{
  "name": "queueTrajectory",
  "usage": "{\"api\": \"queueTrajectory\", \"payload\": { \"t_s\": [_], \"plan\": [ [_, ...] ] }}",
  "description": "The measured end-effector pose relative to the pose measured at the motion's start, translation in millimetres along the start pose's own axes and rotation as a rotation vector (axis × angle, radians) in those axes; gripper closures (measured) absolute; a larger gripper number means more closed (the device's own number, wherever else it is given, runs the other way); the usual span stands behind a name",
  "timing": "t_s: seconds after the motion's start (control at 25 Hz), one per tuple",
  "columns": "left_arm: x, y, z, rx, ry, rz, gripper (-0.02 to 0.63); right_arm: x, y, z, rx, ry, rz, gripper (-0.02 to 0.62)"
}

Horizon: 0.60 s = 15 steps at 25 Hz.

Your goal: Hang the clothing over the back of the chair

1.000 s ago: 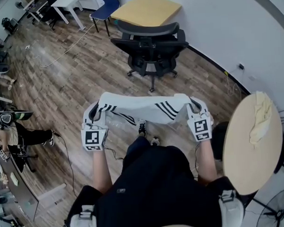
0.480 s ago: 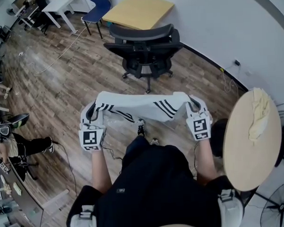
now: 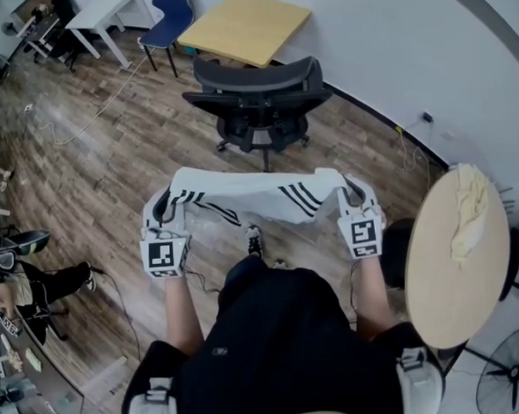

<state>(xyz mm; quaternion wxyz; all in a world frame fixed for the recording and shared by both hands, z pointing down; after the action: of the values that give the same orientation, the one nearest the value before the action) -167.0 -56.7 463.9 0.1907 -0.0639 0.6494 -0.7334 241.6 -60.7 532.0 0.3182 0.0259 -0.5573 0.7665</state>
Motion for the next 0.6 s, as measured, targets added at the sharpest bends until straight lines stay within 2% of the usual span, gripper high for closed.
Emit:
{"api": "queueTrajectory", "payload": {
  "t_s": [0.16,0.4,0.6],
  "plan": [
    [11,-1,18,0.016,-0.014,0.011,0.569,-9,8,15,0.001,-0.014,-0.002,0.580],
    [35,8,44,-0.034,-0.017,0.003,0.569,-15,26,41,-0.004,-0.039,-0.007,0.580],
    [55,10,67,-0.029,-0.038,0.020,0.569,-20,37,61,0.000,-0.068,-0.009,0.580]
  ]
}}
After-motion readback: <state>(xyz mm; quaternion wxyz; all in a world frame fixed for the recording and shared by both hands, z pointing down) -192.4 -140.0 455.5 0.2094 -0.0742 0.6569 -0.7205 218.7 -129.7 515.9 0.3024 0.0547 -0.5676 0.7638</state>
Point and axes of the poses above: the fingertips, and each gripper's own axes: z forward along the fingers, x to its left, y out of its top, the point moved 3 cm from there along -z, backward along the fingers, and after that the axes turned 4 degrees about -z, right-handed, at the moved point
